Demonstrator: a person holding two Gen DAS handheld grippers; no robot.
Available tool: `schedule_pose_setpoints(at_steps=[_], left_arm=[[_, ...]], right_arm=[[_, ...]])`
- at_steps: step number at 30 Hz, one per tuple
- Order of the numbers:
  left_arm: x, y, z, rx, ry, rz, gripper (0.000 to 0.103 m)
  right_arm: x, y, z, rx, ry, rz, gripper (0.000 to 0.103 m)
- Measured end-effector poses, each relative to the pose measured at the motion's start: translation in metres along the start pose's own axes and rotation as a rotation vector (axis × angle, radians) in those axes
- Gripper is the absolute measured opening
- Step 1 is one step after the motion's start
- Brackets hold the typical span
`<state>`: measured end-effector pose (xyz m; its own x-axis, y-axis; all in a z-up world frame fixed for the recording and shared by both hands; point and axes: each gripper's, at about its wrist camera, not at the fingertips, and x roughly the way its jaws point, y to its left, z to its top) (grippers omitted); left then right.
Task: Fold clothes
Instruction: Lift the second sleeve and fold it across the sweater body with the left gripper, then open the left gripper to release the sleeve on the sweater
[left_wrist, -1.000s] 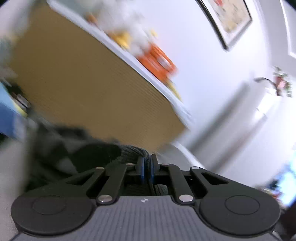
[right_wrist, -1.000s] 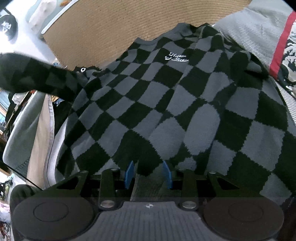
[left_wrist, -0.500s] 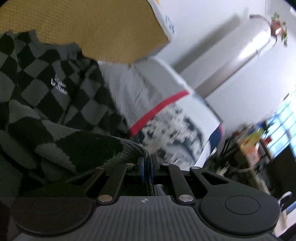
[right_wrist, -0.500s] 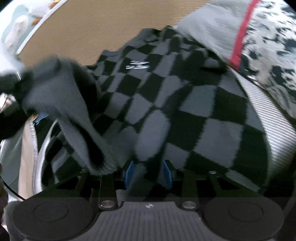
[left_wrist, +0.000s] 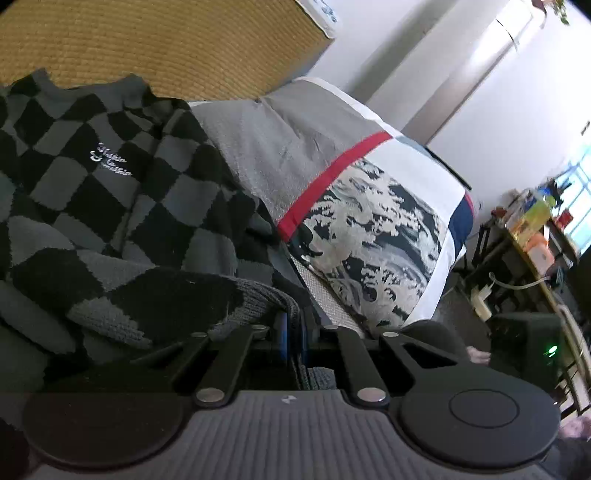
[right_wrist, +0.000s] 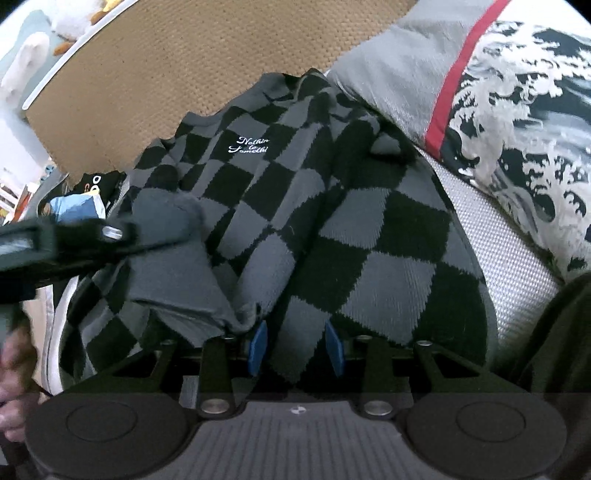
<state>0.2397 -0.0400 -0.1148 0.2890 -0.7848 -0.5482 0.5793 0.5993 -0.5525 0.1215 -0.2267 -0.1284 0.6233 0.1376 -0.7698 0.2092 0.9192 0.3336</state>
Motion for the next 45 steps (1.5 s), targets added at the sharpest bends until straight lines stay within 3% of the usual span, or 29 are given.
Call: schedule_pose_setpoints(at_steps=[6,17,19,25,31,39,45], left_arm=[[0.023,0.005,-0.012,0.044,0.058,0.038,0.008],[0.031,-0.007,-0.039,0.164,0.244,0.082,0.012],[0.034,-0.009,-0.04,0.165,0.253,0.08,0.024],[0.034,-0.028,-0.057,0.249,0.267,0.072,0.043],[0.026,-0.027,-0.084,0.224,0.3,0.085,0.043],[0.009,-0.037,-0.101,0.244,0.271,0.21,0.045],[-0.004,-0.032,-0.107,0.21,0.247,0.234,0.045]], right_arm=[[-0.007,-0.004,-0.002,0.01,-0.003,-0.022,0.039],[-0.016,-0.012,-0.001,0.011,-0.004,-0.046,0.039],[-0.016,-0.012,0.0,0.008,-0.008,-0.043,0.039],[-0.019,-0.007,0.002,-0.017,-0.02,-0.032,0.039],[-0.015,-0.002,0.007,-0.036,-0.025,0.005,0.039],[0.003,0.021,0.012,-0.111,-0.009,0.077,0.039],[0.033,0.028,0.006,-0.162,0.064,0.1,0.039]])
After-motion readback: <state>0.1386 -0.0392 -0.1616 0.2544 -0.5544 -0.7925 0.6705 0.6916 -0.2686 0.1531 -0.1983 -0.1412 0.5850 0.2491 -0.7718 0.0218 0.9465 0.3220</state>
